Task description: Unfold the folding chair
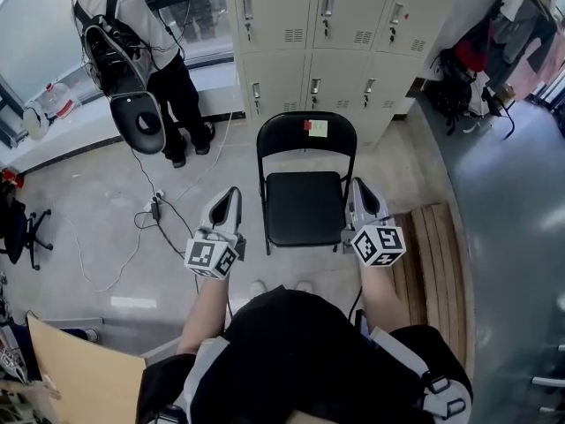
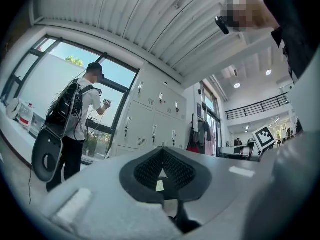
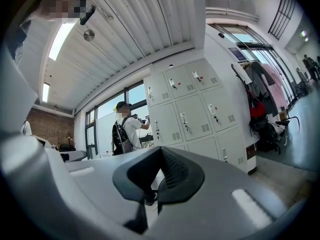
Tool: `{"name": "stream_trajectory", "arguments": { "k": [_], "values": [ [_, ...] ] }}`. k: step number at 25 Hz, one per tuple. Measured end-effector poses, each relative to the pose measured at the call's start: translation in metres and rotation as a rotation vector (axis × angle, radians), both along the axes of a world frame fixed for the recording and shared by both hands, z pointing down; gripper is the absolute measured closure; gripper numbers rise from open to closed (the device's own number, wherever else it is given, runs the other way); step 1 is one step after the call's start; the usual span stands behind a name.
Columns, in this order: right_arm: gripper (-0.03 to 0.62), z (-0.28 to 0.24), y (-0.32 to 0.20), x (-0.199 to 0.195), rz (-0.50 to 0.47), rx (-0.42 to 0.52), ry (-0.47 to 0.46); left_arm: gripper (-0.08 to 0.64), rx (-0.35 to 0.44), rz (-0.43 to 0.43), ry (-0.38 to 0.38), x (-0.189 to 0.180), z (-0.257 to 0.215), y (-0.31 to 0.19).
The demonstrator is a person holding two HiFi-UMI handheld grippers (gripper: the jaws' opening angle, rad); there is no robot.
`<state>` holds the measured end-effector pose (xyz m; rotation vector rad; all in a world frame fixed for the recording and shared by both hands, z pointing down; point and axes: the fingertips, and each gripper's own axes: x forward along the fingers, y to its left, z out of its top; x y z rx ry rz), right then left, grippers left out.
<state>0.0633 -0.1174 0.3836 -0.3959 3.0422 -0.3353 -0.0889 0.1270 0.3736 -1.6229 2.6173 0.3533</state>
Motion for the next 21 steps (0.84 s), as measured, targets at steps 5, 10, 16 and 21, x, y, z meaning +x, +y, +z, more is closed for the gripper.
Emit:
{"name": "stream_trajectory", "arguments": {
  "k": [5,10,16,21],
  "values": [
    [0.588,0.002,-0.002,0.008,0.034,0.004,0.008,0.561,0.011,0.013,0.002,-0.012,-0.001,-0.001],
    [0.588,0.006,-0.007,0.011,0.064,-0.008,0.022,0.561,0.007,0.037,0.001,-0.014,0.004,-0.006],
    [0.588,0.010,-0.006,0.001,0.061,-0.011,0.034,0.560,0.004,0.049,0.013,-0.021,0.009,-0.009],
    [0.588,0.010,-0.001,-0.012,0.053,-0.008,0.041,0.560,-0.003,0.055,0.002,-0.030,0.006,-0.004]
  ]
}}
